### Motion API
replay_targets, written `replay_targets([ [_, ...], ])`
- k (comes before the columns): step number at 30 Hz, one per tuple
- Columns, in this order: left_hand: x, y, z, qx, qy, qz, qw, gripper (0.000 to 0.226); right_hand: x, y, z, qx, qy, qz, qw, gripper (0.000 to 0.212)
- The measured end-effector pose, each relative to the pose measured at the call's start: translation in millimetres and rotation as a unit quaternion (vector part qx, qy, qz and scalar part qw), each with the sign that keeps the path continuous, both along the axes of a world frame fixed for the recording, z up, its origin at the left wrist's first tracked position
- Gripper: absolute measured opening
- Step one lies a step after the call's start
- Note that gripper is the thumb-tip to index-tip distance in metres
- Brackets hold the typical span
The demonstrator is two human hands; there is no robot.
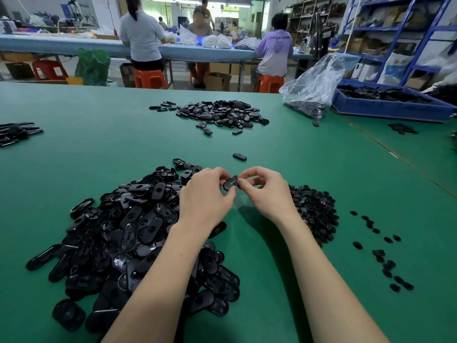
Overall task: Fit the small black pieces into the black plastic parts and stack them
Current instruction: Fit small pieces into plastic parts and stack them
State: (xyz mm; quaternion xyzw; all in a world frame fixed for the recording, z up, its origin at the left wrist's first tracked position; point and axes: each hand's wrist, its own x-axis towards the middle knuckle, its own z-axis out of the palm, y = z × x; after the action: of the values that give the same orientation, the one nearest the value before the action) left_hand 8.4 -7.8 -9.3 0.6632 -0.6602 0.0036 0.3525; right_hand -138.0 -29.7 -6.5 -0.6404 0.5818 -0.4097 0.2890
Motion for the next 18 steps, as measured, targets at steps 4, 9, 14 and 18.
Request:
replay_targets([
  [4, 0.0, 0.8, 1.0, -0.009, 0.005, 0.010, 1.000, 0.021, -0.6, 1.5, 3.8, 0.037, -0.052, 0.022, 0.998, 0.004],
  [9, -0.9, 1.0, 1.3, -0.009, 0.020, 0.007, 1.000, 0.021, 2.9, 4.2, 8.3, 0.124, -0.191, -0.007, 0.974, 0.008],
  [14, 1.1, 0.2, 3.0, -0.008, 0.030, -0.019, 0.999, 0.024, 4.1, 5.4, 14.4, 0.171, -0.212, -0.014, 0.962, 0.005],
  [18, 6.3, 1.5, 9.3, 0.066, 0.000, -0.106, 0.992, 0.050, -3.1, 5.0, 15.9, 0.160, -0.196, -0.009, 0.967, 0.006],
])
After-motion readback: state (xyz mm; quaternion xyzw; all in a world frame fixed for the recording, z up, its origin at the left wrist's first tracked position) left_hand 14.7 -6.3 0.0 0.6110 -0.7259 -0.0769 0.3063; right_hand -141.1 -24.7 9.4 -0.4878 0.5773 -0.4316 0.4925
